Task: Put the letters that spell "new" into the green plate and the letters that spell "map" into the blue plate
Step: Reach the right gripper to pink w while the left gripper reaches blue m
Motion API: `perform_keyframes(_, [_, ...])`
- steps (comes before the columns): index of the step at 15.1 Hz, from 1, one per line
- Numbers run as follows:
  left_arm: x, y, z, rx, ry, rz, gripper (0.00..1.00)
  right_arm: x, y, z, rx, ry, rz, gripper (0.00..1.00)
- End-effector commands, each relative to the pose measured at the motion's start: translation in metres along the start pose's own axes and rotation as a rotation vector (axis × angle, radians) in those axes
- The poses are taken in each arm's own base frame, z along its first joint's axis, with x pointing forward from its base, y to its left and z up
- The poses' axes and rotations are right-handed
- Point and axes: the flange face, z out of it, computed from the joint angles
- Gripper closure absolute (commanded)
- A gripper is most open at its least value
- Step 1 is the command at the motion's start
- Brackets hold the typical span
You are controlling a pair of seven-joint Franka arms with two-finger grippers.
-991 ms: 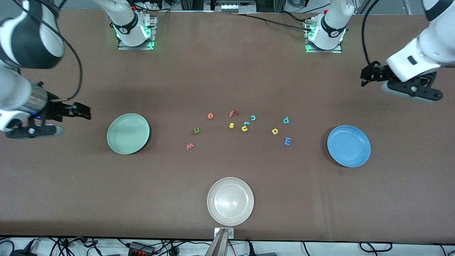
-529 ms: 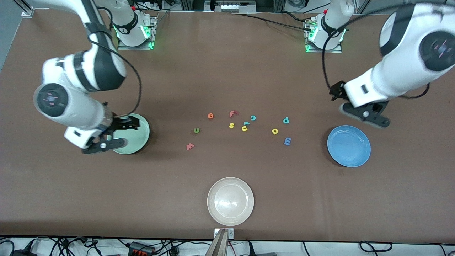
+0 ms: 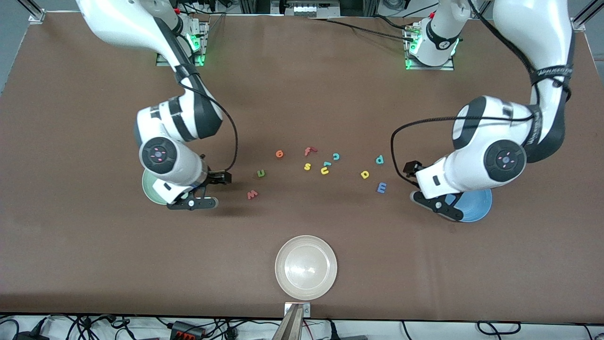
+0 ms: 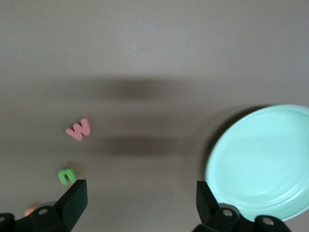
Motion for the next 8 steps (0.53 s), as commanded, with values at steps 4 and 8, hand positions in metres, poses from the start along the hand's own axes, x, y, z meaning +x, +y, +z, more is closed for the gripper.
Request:
perform_keyframes(4, [0.011,0.019,0.077,0.001,0.031,-0.084,0.00,0.002,-0.046,0.061,0.016,0.034,0.421,0.00])
perform_keyframes(8, [0.001,0.046,0.129,0.015,0.048,-0.114,0.00,-0.001,-0.072,0.082,0.058,0.072,0.647,0.09])
